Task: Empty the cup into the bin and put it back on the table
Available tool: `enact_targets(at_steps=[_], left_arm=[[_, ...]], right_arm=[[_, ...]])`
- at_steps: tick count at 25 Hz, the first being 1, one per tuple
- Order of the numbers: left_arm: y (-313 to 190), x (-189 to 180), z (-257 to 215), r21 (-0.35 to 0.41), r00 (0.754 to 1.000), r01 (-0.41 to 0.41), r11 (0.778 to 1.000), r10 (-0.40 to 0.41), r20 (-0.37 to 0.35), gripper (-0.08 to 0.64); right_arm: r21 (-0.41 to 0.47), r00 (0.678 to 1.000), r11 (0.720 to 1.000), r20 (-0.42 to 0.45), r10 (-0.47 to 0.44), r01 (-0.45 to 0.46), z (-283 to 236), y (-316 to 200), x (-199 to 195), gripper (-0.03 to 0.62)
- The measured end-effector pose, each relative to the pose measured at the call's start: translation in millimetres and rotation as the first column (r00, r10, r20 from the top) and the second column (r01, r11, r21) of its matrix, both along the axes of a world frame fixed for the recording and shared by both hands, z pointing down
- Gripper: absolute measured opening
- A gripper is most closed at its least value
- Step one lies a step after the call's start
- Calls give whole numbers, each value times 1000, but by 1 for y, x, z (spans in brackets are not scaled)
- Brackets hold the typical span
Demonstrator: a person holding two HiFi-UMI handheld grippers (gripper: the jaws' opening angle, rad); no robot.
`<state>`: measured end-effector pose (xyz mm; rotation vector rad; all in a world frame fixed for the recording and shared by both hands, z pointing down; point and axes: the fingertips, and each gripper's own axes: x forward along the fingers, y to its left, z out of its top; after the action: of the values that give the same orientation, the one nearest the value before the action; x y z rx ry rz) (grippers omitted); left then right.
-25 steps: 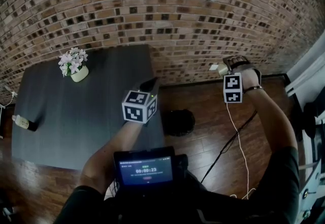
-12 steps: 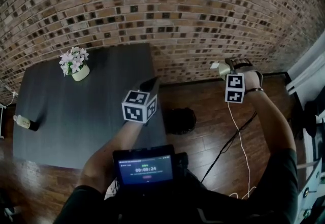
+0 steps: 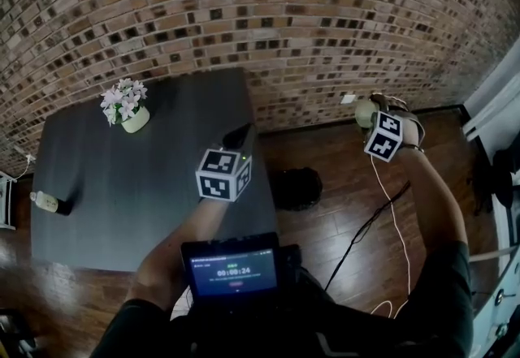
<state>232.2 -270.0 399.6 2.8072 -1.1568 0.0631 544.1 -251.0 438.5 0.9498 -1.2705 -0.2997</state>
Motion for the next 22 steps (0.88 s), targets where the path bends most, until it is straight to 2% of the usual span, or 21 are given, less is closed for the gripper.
enact_targets(at_steps=[2,5,9,14,18,20,22], left_arm=[[0,-10,-1,-3,1000,10,1000,-10,-7,3],[3,-22,-2,-12,1000,5,1000,-5,-10,3],[7,-38,-3,-20,1000,-2,1000,2,-1,3],[12,-60,-6,-27,1000,-5,1000,5,-9,3],[18,-74,-10,-40,999,-1,999,0,-32,3],[22,-80,-9,-49,999,-7,999,5,-43,3],[26,-87,-10,-49,999,-15,999,12,-49,3]], right_arm=[[14,997,999,74,37,-38,4,2,-1,391],[41,974,994,205,95,-106,7,6,-4,391],[85,940,980,310,145,-179,6,13,-4,391],[124,854,964,500,145,-236,-7,21,-36,391],[138,792,955,597,130,-261,-19,29,-63,391],[146,750,946,649,129,-289,-25,34,-72,391],[152,694,935,709,124,-322,-30,38,-81,391]])
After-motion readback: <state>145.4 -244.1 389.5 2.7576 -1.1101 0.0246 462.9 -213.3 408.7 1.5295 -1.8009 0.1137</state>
